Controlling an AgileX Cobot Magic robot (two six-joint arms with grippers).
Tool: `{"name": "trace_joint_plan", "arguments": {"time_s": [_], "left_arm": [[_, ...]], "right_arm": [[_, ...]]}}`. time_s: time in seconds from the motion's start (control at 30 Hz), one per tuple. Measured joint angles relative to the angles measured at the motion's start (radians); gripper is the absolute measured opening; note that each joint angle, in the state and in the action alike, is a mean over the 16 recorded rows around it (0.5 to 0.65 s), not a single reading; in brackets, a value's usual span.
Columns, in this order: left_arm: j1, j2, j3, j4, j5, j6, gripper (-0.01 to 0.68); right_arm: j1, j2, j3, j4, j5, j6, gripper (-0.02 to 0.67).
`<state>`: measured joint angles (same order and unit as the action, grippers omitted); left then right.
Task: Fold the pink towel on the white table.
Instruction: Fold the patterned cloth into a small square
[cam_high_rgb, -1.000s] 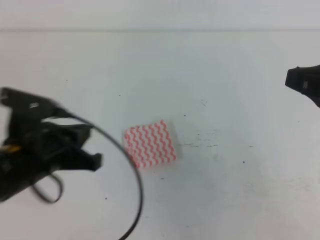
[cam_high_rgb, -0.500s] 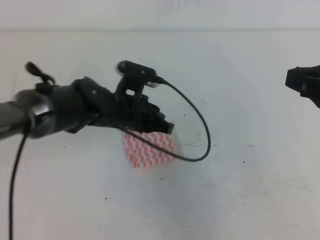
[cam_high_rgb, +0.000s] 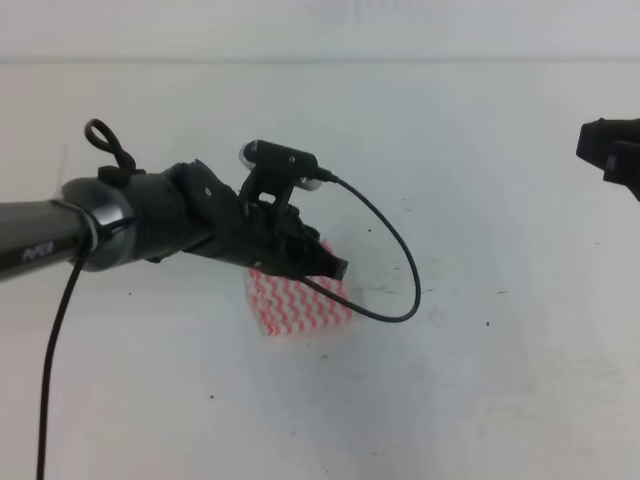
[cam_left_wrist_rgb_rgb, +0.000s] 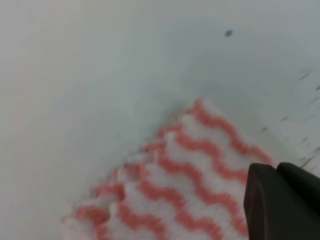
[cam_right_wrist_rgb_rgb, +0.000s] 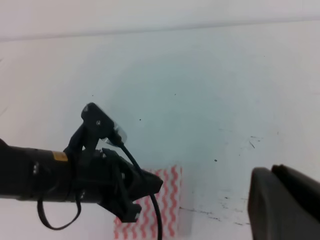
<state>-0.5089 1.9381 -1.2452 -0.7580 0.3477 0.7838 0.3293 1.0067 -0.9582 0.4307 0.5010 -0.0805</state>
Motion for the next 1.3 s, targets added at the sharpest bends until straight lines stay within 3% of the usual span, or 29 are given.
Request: {"name": "trace_joint_plan", "arguments": {"time_s": [0.27, 0.9, 1.3], "left_arm": [[-0.004, 0.038, -0.003, 0.056, 0.037, -0.035, 0.0], [-0.051, 0.061, -0.074, 0.055, 0.124, 0.077, 0.0], [-0.052, -0.136, -0.054, 0.121, 0.094, -0.004, 0.0]], "right_arm": [[0.0, 0.0, 0.0, -0.002, -0.009, 0.0, -0.002], [0.0, 0.001, 0.0, -0.008, -0.016, -0.006, -0.002], [0.0, 0.0, 0.0, -0.007, -0.008, -0.003, -0.002]]}}
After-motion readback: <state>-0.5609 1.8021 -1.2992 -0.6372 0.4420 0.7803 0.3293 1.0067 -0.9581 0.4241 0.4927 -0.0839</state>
